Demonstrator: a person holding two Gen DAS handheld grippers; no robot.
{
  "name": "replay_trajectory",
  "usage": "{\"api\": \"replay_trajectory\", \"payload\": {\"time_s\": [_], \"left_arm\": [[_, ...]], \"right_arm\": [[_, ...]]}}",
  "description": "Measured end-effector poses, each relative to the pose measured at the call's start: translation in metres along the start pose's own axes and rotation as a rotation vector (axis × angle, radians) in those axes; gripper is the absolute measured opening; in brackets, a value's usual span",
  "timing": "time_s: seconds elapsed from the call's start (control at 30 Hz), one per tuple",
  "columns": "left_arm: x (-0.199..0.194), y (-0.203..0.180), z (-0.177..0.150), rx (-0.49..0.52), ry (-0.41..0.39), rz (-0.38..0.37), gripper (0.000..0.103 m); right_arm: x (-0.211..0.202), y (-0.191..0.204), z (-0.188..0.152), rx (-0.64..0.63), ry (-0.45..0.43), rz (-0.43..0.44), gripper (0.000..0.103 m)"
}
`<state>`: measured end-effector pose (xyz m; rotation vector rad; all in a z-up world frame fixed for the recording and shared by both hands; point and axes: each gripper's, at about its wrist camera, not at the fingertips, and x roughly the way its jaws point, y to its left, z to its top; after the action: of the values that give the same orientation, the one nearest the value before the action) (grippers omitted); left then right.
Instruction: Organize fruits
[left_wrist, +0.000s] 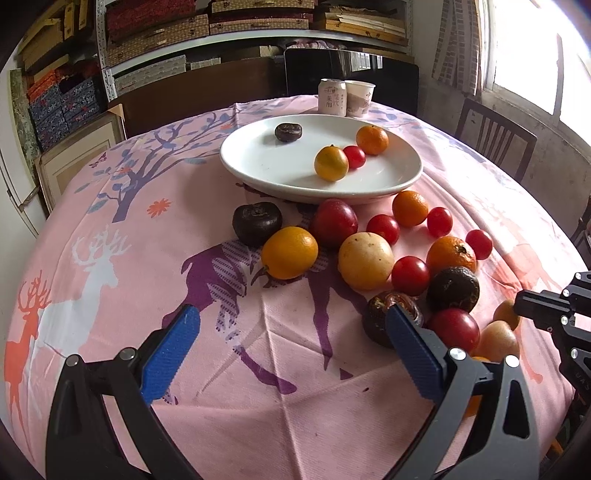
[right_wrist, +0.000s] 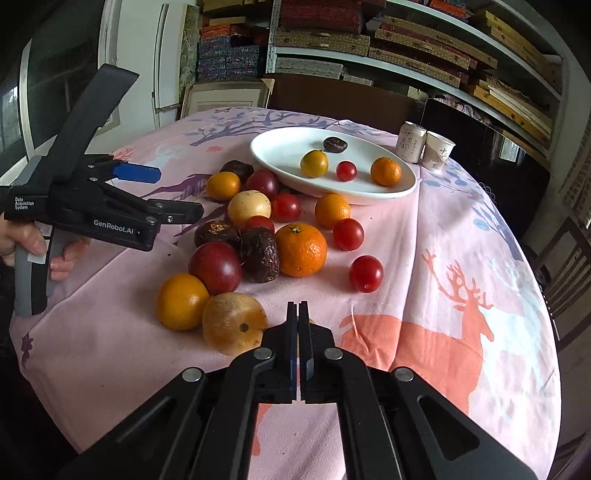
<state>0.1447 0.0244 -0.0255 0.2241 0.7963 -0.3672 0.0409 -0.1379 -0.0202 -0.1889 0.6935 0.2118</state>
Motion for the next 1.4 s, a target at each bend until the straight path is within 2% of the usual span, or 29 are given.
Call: {"api": "replay_trajectory", "payload": {"time_s": [0.17,0.27,0.3,0.33,0.37,0.4,0.43,0.47,0.5,0.6,0.67,0.73,0.83,0.87,0.9,0.93,0.97,1.0,1.07,1.13,1.2,1.4], "left_arm": [[-0.006,-0.002,-0.002,0.009,-0.021,-0.008,0.099],[-0.004,0.000,-0.002,0.001,-0.009,-0.009,0.099],[-0.003,0.000,-0.002,0.000,-0.003,-0.008,0.099],[-0.002,0.000,-0.002,-0.001,0.000,-0.007,0.099],[-0.002,0.000,-0.002,0.000,0.000,-0.007,0.099],[-0.002,0.000,-0.003,0.001,-0.001,-0.008,0.099],[-0.002,-0.001,-0.003,0.004,-0.001,-0.010,0.099],[-0.001,-0.001,-0.003,0.007,0.002,-0.011,0.099],[0.000,-0.002,-0.003,0.009,0.005,-0.011,0.099],[0.003,-0.002,-0.003,0.011,0.016,-0.016,0.099],[0.004,-0.001,-0.003,0.006,0.021,-0.021,0.099],[0.005,0.000,-0.003,0.002,0.026,-0.022,0.099],[0.004,0.000,-0.003,0.003,0.024,-0.020,0.099],[0.004,-0.001,-0.002,0.005,0.021,-0.020,0.099],[0.004,-0.001,-0.003,0.008,0.020,-0.021,0.099],[0.004,-0.001,-0.003,0.010,0.021,-0.021,0.099],[0.005,-0.002,-0.003,0.011,0.024,-0.021,0.099],[0.004,-0.002,-0.003,0.011,0.024,-0.023,0.099],[0.004,-0.002,-0.003,0.007,0.025,-0.022,0.099],[0.004,-0.002,-0.003,0.007,0.025,-0.022,0.099],[0.005,-0.001,-0.003,0.008,0.025,-0.023,0.099],[0.004,-0.002,-0.003,0.009,0.024,-0.023,0.099]], "right_arm": [[0.001,-0.009,-0.001,0.056,0.018,-0.093,0.000],[-0.009,-0.023,-0.002,0.125,-0.005,-0.026,0.000],[-0.011,-0.029,-0.002,0.152,-0.016,-0.002,0.006],[-0.010,-0.033,-0.003,0.167,-0.010,0.005,0.016],[-0.008,-0.033,-0.005,0.167,0.012,0.000,0.053],[-0.005,-0.031,-0.007,0.163,0.018,-0.004,0.059],[-0.002,-0.026,-0.009,0.140,0.021,-0.002,0.053],[0.004,-0.020,-0.011,0.110,0.044,-0.003,0.027],[0.010,-0.016,-0.012,0.102,0.066,-0.025,0.029],[0.007,-0.014,-0.010,0.122,0.049,-0.040,0.028],[-0.005,-0.014,-0.005,0.127,0.008,-0.018,0.028],[-0.017,-0.014,0.000,0.108,-0.041,-0.040,0.028],[-0.011,-0.020,0.002,0.135,-0.010,0.000,0.029],[-0.008,-0.025,0.001,0.165,0.004,0.014,0.045],[-0.004,-0.028,0.000,0.191,0.021,0.014,0.078],[-0.003,-0.031,-0.003,0.219,0.024,-0.005,0.086],[-0.003,-0.033,-0.005,0.232,0.004,-0.011,0.085],[-0.003,-0.033,-0.007,0.224,-0.002,-0.016,0.069],[0.003,-0.033,-0.007,0.205,0.031,-0.035,0.028],[0.005,-0.032,-0.007,0.189,0.034,-0.057,0.021],[0.003,-0.032,-0.007,0.195,0.023,-0.056,0.002],[-0.001,-0.029,-0.008,0.187,0.014,-0.037,0.000]]}}
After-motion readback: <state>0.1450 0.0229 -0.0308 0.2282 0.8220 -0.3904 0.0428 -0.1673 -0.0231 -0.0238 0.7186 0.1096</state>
